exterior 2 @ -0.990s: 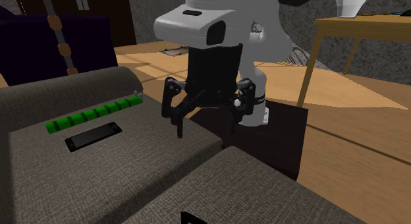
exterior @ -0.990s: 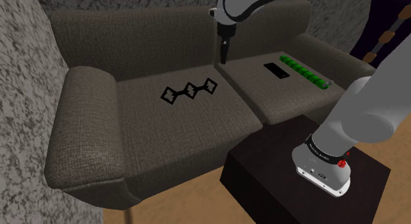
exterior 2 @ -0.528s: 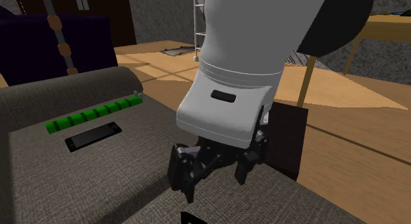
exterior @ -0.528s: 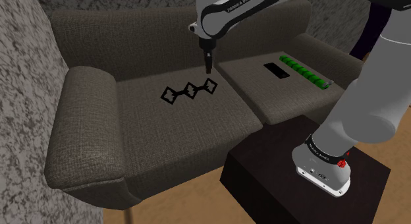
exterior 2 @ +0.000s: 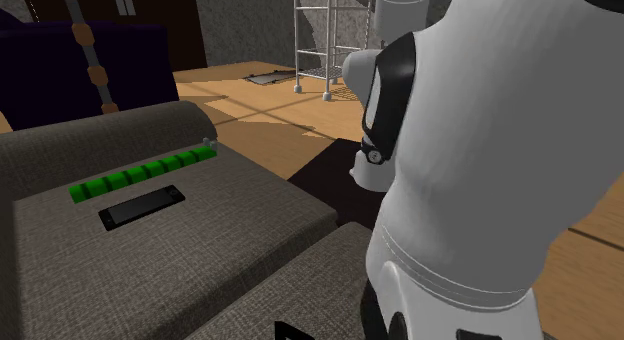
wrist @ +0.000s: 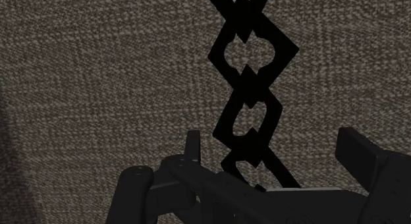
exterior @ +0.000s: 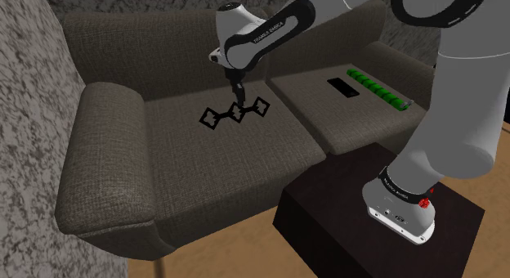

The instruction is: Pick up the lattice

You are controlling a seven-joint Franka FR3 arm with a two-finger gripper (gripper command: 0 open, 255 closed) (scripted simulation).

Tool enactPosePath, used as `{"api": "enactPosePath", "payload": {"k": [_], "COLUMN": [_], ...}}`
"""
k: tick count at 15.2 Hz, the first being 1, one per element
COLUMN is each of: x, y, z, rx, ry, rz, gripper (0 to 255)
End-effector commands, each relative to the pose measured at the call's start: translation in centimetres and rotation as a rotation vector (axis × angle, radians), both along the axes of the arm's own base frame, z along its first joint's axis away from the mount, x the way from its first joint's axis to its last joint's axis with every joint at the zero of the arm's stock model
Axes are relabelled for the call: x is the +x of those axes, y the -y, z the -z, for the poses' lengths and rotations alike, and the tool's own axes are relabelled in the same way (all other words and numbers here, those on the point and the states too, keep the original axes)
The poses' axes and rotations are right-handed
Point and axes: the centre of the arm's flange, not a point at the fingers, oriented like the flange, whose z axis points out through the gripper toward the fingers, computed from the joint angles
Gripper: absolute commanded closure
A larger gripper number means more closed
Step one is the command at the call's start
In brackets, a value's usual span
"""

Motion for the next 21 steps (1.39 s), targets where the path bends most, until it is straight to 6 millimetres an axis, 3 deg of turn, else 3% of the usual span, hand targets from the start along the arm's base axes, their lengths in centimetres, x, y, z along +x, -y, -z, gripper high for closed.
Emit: {"api": "enactPosePath", "payload": {"k": [1, 3, 12, 13, 21], "x": [0.6, 1.0, 1.0, 1.1, 1.1], "y": [-1.6, -3.2, -3.2, -3.2, -3.1], "z": [2.2, 3.6, 7.6, 7.6, 7.6], "rx": [-0.003, -0.006, -0.006, -0.006, -0.006], "ry": [-0.005, -0.01, -0.01, -0.01, -0.01], "rz": [-0.065, -0.117, -0.117, -0.117, -0.117], "gripper": [0, 0, 0, 255, 255]}}
